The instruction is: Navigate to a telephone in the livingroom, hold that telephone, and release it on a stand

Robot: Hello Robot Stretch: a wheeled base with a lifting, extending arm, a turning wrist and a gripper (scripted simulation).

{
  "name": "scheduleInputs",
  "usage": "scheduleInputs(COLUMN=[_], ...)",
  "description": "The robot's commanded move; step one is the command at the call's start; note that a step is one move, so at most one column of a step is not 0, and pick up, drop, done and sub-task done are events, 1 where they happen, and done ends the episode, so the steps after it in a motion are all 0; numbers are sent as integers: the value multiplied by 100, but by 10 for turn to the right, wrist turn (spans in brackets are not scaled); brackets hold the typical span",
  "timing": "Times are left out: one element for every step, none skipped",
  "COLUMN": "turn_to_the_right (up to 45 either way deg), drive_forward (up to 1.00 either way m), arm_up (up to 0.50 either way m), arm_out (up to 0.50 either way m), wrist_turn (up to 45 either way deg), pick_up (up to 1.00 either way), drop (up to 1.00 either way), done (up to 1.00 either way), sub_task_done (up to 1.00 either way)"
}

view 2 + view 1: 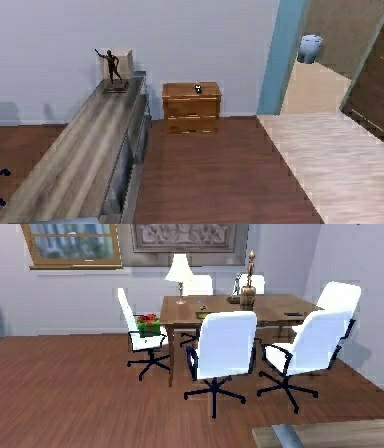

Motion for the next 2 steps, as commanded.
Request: scheduleInputs(turn_to_the_right=[0,390], drive_forward=[80,0], arm_up=[0,0], arm_out=[0,0], wrist_turn=[0,0], pick_up=[0,0], drop=[0,0], done=[0,0], sub_task_done=[0,0])
